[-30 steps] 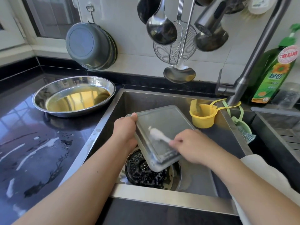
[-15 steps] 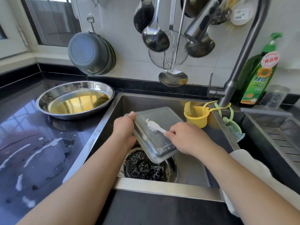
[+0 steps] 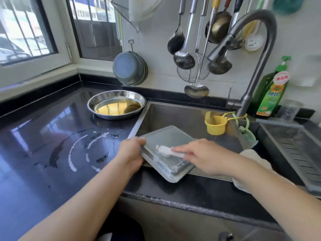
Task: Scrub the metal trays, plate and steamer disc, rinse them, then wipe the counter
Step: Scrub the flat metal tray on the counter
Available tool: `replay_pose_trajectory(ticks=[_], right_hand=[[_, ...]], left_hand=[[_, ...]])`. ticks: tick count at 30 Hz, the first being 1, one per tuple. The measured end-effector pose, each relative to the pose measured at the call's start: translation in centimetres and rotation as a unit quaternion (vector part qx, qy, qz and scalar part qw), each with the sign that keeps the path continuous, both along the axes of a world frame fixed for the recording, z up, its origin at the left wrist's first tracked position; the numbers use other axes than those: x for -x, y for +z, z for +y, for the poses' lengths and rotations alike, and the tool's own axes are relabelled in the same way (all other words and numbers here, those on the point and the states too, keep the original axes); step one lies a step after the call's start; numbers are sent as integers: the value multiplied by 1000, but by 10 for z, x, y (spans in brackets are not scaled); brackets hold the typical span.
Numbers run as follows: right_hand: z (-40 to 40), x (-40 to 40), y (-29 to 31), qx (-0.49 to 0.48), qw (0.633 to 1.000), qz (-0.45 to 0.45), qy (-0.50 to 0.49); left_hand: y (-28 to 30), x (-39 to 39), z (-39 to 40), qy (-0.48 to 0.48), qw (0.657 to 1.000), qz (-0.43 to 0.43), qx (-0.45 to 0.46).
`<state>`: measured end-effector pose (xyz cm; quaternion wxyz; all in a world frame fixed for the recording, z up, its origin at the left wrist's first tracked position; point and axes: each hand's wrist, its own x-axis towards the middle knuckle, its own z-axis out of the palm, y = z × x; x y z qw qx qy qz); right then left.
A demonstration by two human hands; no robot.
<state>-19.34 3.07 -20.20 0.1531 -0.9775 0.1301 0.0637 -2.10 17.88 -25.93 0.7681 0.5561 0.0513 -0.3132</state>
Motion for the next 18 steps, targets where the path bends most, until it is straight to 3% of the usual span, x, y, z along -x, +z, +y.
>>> replay_pose_trajectory(ticks=[4,9,13,18], right_hand=[[21,3,-4,-6,999,23,23],[34,-17,-7,64,997,23,23],[48,-22,-10,105,994,15,21],[57,-33,-7,76,997,-22,27]], left_hand=[[-4,-3,18,-35,999,-11,25],[-6,-13,31,-87,994,6,58],[5,-23,37,-127,991,-14,23],[34,-40,56,-183,979,-74,-55]])
